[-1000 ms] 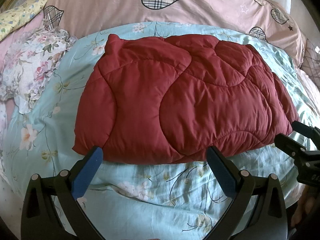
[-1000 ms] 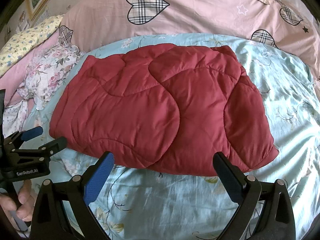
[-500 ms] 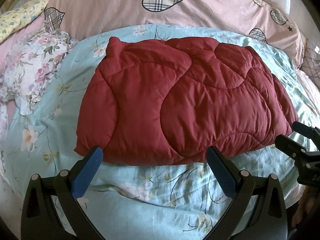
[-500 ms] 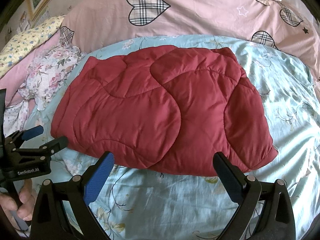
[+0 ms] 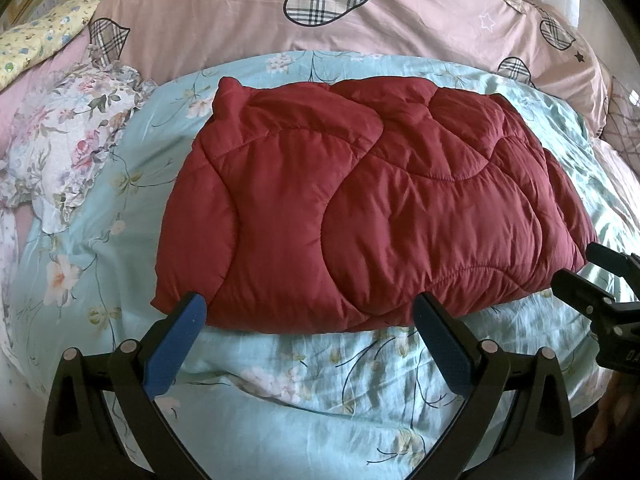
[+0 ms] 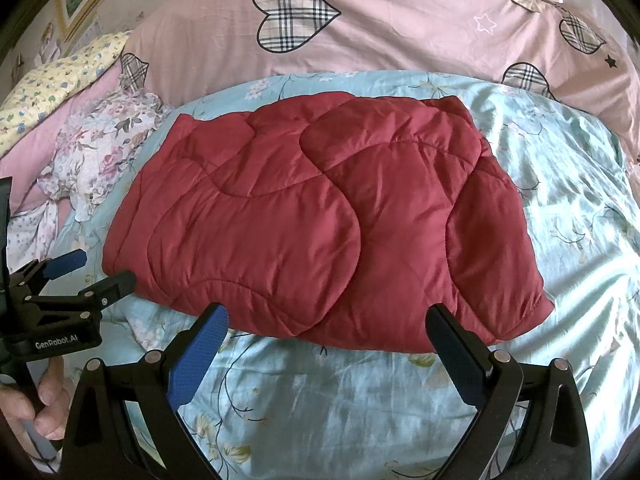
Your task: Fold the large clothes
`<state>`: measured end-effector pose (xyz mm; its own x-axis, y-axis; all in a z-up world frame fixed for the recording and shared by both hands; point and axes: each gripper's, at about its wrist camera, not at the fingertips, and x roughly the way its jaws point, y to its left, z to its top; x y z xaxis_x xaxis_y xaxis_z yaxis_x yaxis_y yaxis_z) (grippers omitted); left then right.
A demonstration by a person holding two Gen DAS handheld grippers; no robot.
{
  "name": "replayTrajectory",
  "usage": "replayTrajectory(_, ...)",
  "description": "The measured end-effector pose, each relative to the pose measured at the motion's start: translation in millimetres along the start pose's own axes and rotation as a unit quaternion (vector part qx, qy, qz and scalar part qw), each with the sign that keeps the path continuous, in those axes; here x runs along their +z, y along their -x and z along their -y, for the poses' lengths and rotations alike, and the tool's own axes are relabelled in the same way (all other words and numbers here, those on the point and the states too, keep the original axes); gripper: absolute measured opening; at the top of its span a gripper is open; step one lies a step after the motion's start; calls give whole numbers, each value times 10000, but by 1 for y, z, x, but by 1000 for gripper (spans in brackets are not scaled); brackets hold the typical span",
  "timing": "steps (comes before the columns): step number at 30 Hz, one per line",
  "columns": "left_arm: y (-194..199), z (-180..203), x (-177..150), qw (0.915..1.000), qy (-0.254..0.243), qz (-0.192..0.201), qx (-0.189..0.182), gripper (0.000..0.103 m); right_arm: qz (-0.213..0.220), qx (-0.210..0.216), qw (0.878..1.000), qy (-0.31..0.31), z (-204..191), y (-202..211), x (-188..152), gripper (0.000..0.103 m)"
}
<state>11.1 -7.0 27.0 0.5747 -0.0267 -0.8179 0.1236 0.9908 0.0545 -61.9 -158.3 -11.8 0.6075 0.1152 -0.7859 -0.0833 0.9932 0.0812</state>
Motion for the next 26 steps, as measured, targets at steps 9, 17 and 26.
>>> replayTrajectory(9,0,-1,1,10000,1,6,-2,103,2,15,10000,-5,1,1,1,100)
replayTrajectory(17,1,-4,4,10000,57,34,-11,103,62,34,10000,-14,3,5,5,100)
replayTrajectory(26,-1,-2,5,9998,52,19,-188,103,60,128,9999,-26,4,2,6,100)
